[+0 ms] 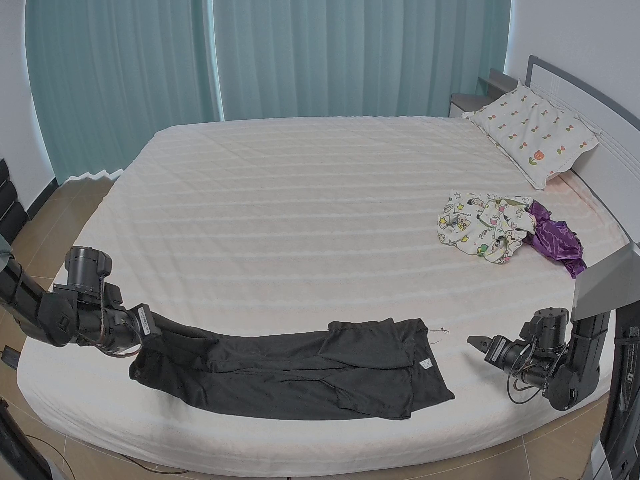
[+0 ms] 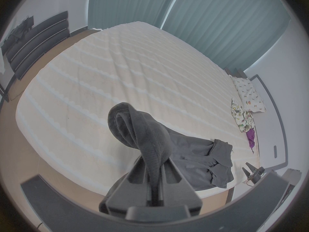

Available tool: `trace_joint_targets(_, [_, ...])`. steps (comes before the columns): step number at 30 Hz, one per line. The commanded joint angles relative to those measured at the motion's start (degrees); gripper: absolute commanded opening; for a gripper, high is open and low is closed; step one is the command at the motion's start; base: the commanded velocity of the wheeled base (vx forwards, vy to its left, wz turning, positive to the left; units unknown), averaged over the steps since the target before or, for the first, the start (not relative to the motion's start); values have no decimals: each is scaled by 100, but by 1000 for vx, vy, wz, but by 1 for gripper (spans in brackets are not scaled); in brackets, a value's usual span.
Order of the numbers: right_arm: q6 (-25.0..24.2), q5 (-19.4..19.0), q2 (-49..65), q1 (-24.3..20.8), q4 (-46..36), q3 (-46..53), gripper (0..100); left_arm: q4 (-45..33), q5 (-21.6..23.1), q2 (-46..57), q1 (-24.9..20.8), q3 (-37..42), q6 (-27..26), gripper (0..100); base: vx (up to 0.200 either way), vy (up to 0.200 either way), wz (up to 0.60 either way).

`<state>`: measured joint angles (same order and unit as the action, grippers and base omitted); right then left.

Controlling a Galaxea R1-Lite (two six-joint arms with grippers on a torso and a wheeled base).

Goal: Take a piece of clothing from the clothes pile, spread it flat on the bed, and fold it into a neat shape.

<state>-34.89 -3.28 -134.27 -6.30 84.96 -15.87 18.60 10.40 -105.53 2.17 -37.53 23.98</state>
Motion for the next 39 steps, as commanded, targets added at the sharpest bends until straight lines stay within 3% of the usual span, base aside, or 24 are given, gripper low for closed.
trace_joint_targets(1, [-9,3,6,-11,12,14,100,-6,-723,217,-1008,71,371,0,0,-200,0])
trace_joint_targets(6, [-18,3,15,-11,12,14,100,-6,-1128,174,-1738,-52,784,0,0,-200,0])
trace_joint_targets(10, [-18,3,23,-20,12,23,100,-6,-1260,33,-2001,-175,801,0,0,-200,0])
trace_joint_targets(32, [-18,3,-47,-29,100,58,100,-15,-1514,-1321,-2994,-1362,1267,0,0,-200,0])
trace_joint_targets(39, [-18,3,-56,-29,91,58,100,12,-1717,-1795,-3153,-1705,1329,0,0,0,0])
